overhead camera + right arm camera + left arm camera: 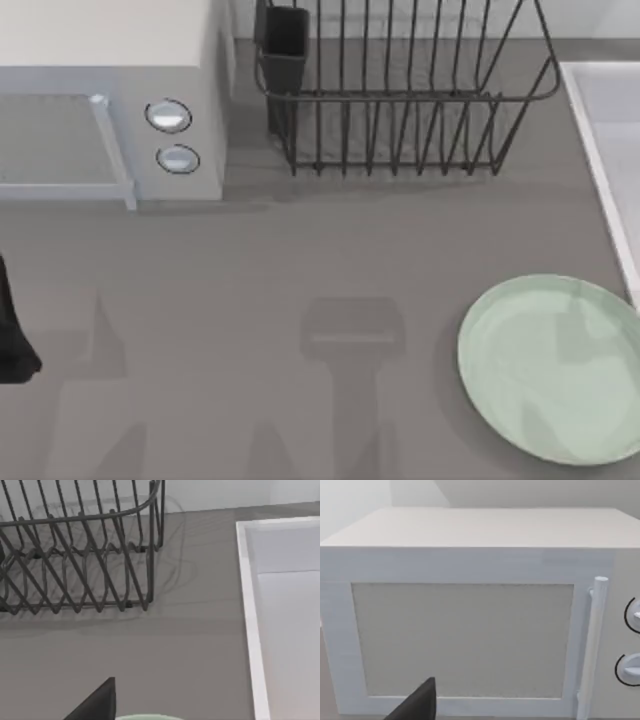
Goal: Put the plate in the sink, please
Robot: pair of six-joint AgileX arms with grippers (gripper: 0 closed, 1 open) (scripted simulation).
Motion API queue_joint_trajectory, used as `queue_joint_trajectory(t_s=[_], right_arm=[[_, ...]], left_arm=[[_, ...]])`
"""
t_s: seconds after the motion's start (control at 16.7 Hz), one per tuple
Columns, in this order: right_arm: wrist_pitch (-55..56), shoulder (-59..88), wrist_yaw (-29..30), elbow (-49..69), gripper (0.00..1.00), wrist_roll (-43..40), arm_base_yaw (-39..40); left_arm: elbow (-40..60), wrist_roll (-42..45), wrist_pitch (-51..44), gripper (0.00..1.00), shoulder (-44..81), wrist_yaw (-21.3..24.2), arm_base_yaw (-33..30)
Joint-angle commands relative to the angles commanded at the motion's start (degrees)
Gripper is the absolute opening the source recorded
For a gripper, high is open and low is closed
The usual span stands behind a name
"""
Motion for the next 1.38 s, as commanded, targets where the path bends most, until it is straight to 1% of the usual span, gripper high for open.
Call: queue_joint_trajectory(t_s=[0.6,0.84,1.08,1.38], right_arm=[[-31.95,56.92,0.02,39.82,1.00,19.07,18.65],[-41.61,74.44,0.02,51.90,1.00,24.84,24.29],[-46.62,82.87,0.02,58.10,1.00,27.83,27.21],[-46.83,83.29,0.01,58.35,1.00,27.97,27.14]], left_arm=[[0.00,0.00,0.00,1.00,0.00,0.00,0.00],[0.00,0.00,0.00,1.00,0.00,0.00,0.00],[0.00,0.00,0.00,1.00,0.00,0.00,0.00],[0.00,0.00,0.00,1.00,0.00,0.00,0.00]])
